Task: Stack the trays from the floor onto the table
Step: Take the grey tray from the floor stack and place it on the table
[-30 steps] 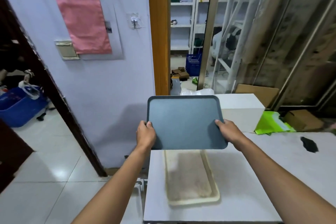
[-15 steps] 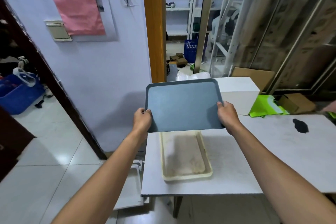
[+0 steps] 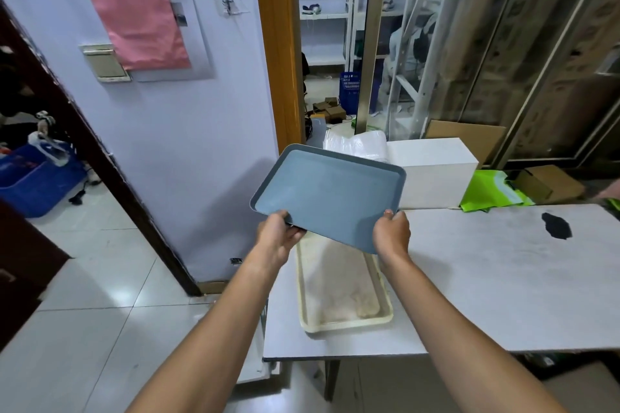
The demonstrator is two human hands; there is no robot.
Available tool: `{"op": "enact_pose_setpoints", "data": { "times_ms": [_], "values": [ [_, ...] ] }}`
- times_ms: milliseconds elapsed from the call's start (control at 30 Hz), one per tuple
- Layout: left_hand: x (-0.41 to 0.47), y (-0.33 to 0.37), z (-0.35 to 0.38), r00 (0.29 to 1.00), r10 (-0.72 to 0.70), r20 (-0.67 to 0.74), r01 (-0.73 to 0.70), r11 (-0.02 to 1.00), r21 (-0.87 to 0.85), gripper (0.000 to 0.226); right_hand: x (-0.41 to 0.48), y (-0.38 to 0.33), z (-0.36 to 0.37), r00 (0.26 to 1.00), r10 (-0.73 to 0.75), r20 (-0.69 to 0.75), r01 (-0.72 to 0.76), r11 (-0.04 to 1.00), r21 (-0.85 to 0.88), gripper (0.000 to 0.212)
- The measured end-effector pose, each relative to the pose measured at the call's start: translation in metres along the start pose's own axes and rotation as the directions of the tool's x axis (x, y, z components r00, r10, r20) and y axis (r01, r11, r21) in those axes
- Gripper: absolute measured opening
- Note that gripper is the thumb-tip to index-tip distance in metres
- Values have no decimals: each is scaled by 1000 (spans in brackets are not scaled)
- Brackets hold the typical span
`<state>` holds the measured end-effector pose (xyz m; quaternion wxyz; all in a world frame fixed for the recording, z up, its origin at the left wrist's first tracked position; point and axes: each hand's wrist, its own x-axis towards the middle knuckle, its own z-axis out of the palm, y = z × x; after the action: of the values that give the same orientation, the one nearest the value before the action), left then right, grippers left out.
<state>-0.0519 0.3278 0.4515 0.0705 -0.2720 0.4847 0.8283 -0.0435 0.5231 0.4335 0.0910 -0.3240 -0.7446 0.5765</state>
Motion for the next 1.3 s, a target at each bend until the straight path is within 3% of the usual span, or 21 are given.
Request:
{"op": "enact_pose_setpoints", "data": {
  "times_ms": [100,267,433,700,833,1033,1100,1200,1300],
  "values": [
    [-9,-18,15,999,54,-1,-53,993,108,21,-27,1,16,1000,25,3,-25,996,84,28],
    [-26,-46,30,987,149,-59,-139,979,153,22,-53,15,37,984,42,176,-86,964,252,17],
    [-14,-52,15,987,154,-50,-138,963,230,24,-55,27,21,952,4,306,-89,961,262,5],
    [17,-45,-18,991,132,4,-123,908,401,31,-12,46,-6,982,77,175,-122,957,264,52],
    [24,-45,-31,985,167,34,-163,865,474,34,-3,52,-19,965,76,250,-100,991,86,54],
    [17,-67,-40,978,199,59,-198,813,547,33,-6,91,-22,940,16,342,63,974,-217,43],
    [13,-80,-45,981,190,42,-181,810,557,38,-5,106,-24,944,23,329,103,927,-361,41],
    [9,-103,-55,991,130,31,-125,814,567,41,-5,130,-29,960,34,277,151,771,-618,38],
    [7,-124,-65,997,73,39,-82,810,581,38,-8,154,-36,963,13,270,179,714,-676,38]
  ]
}}
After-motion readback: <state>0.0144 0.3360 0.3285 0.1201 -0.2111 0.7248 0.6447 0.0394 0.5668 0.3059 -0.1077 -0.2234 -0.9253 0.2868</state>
